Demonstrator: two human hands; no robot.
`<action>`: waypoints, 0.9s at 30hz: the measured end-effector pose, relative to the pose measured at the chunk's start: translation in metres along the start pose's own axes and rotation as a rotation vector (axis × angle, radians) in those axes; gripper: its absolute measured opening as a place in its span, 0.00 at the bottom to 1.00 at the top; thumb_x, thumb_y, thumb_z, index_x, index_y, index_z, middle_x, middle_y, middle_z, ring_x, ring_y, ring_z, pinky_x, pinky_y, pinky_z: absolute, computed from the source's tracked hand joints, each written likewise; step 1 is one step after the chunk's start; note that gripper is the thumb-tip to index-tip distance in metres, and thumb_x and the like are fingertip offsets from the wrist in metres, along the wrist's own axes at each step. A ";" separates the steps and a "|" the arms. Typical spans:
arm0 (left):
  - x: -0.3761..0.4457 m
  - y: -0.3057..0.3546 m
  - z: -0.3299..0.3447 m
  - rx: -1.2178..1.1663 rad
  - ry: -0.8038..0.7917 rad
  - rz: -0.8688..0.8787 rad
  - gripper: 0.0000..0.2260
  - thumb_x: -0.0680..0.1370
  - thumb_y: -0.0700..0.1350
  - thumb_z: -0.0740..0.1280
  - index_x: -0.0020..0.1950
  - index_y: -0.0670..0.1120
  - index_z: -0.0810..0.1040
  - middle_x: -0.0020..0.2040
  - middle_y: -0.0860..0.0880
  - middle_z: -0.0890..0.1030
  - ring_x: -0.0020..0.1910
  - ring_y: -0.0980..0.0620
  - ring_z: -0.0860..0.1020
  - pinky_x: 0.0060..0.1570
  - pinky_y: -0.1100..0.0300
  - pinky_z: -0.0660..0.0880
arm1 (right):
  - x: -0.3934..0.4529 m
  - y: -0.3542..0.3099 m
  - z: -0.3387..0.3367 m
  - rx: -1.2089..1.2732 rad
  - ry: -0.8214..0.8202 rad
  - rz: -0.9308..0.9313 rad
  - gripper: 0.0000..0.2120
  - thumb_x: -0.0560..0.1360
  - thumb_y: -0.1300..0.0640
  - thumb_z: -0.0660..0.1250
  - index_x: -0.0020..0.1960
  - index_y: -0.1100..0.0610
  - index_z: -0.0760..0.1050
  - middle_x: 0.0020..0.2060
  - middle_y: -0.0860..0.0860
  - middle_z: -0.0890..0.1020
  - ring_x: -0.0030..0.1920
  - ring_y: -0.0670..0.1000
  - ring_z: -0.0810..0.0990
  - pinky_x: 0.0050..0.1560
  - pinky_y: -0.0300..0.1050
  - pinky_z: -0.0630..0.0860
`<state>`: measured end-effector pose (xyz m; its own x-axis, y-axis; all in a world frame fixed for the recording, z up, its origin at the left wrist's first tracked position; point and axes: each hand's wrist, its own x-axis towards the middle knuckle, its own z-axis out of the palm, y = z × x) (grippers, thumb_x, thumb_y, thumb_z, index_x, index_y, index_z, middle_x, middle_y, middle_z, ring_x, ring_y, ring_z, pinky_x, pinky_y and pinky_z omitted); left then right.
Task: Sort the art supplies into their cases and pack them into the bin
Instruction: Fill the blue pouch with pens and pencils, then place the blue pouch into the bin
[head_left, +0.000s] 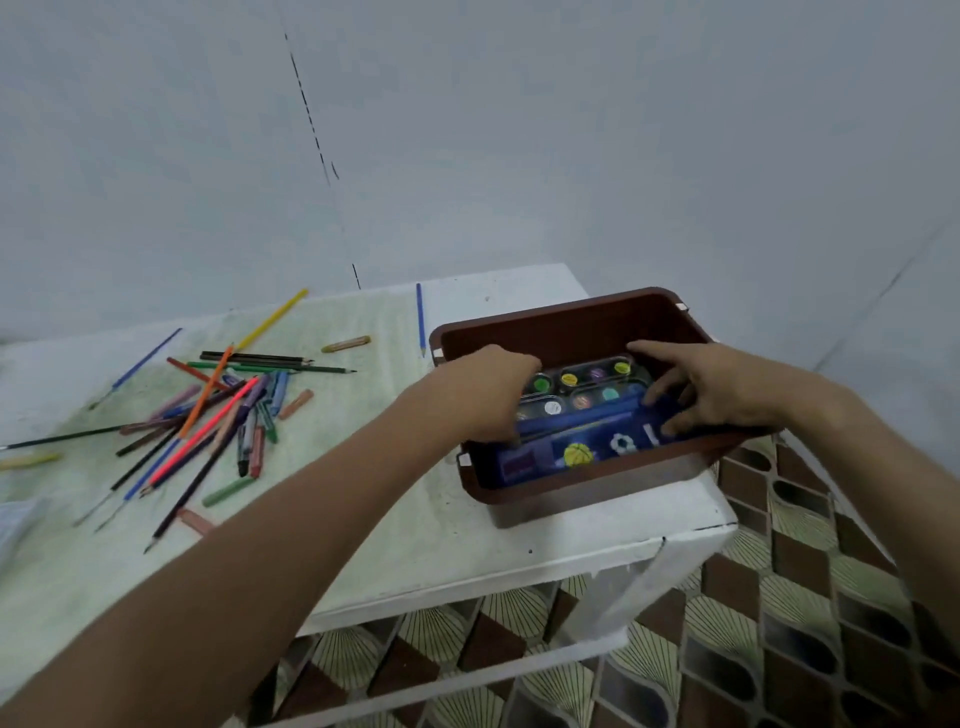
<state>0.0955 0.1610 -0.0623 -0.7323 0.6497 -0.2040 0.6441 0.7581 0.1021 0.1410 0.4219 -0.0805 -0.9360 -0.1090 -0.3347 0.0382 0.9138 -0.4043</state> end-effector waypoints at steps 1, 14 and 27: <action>0.002 0.005 0.002 0.084 -0.006 0.004 0.30 0.68 0.51 0.76 0.67 0.49 0.69 0.58 0.47 0.77 0.56 0.45 0.77 0.47 0.53 0.74 | 0.002 0.001 0.002 -0.022 0.022 -0.007 0.50 0.65 0.55 0.78 0.76 0.43 0.51 0.50 0.40 0.81 0.47 0.44 0.80 0.50 0.38 0.73; 0.022 0.009 0.017 -0.038 -0.207 0.025 0.32 0.73 0.46 0.73 0.74 0.49 0.64 0.61 0.47 0.77 0.58 0.47 0.76 0.58 0.54 0.75 | 0.029 0.008 0.016 -0.023 -0.040 -0.055 0.48 0.64 0.55 0.79 0.75 0.46 0.55 0.47 0.44 0.81 0.49 0.48 0.79 0.52 0.44 0.76; 0.013 0.005 0.020 0.003 -0.106 0.085 0.36 0.69 0.58 0.74 0.73 0.50 0.65 0.61 0.49 0.77 0.57 0.48 0.76 0.53 0.53 0.76 | 0.028 -0.007 0.015 0.018 -0.104 0.022 0.54 0.60 0.51 0.81 0.77 0.48 0.53 0.53 0.42 0.80 0.57 0.47 0.76 0.63 0.46 0.70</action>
<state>0.0931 0.1722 -0.0838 -0.6478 0.7019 -0.2962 0.7036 0.7003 0.1205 0.1201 0.4066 -0.0999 -0.8937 -0.1300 -0.4293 0.0650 0.9095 -0.4107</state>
